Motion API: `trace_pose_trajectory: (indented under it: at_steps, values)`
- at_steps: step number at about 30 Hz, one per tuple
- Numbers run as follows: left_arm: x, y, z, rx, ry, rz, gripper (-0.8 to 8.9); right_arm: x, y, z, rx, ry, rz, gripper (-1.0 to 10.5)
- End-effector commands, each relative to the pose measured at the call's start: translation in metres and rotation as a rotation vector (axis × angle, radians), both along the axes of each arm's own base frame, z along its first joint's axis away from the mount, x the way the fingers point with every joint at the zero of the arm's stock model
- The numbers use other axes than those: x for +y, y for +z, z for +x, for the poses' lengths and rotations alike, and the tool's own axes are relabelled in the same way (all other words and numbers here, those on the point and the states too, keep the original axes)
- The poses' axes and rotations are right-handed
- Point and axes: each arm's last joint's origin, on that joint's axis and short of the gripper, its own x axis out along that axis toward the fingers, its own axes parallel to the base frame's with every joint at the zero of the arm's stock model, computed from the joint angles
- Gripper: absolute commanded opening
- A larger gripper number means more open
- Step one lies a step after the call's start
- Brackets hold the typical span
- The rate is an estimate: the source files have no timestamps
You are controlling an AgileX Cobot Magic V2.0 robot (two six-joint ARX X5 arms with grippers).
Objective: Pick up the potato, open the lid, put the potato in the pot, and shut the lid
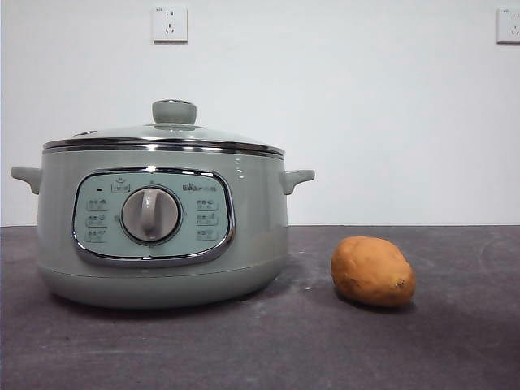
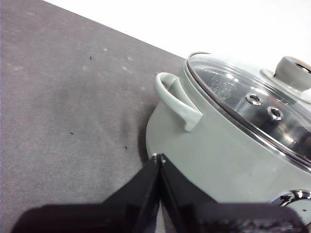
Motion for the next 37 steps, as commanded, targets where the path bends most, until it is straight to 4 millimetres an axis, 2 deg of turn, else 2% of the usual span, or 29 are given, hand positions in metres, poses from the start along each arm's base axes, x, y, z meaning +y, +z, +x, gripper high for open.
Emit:
trace_pose_trajectory:
  at_steps: [1, 5, 12, 18, 21, 25, 30, 32, 35, 37]
  values:
    - [0.000, 0.009, -0.002, -0.022, 0.000, -0.016, -0.08, 0.000, 0.007, -0.001, 0.004, 0.000, 0.016, -0.1]
    - [0.000, 0.031, -0.007, -0.052, 0.002, -0.009, -0.08, 0.000, 0.028, -0.003, -0.008, 0.001, 0.012, -0.1]
    - [0.000, 0.076, -0.007, -0.069, 0.000, -0.003, -0.08, 0.001, 0.080, 0.004, -0.039, 0.010, -0.084, -0.1]
    - [-0.003, 0.112, 0.005, -0.054, -0.113, 0.033, -0.08, 0.005, 0.125, 0.023, -0.033, 0.075, -0.125, -0.1]
    - [-0.004, 0.125, 0.015, -0.024, -0.189, 0.045, -0.08, 0.010, 0.140, 0.037, -0.007, 0.155, -0.129, -0.1]
    - [-0.006, 0.140, 0.032, 0.022, -0.295, 0.061, -0.05, 0.017, 0.151, 0.060, 0.093, 0.306, -0.147, 0.0]
    - [-0.008, 0.151, 0.055, 0.089, -0.393, 0.054, 0.01, 0.027, 0.148, 0.088, 0.199, 0.509, -0.135, 0.2]
    - [-0.009, 0.154, 0.062, 0.104, -0.429, 0.047, 0.21, 0.029, 0.144, 0.096, 0.227, 0.553, -0.120, 1.4]
    - [-0.010, 0.158, 0.070, 0.116, -0.456, 0.038, 1.98, 0.033, 0.137, 0.103, 0.270, 0.564, -0.116, 4.2]
    - [-0.011, 0.160, 0.073, 0.117, -0.461, 0.039, 2.49, 0.036, 0.133, 0.106, 0.289, 0.575, -0.116, 5.4]
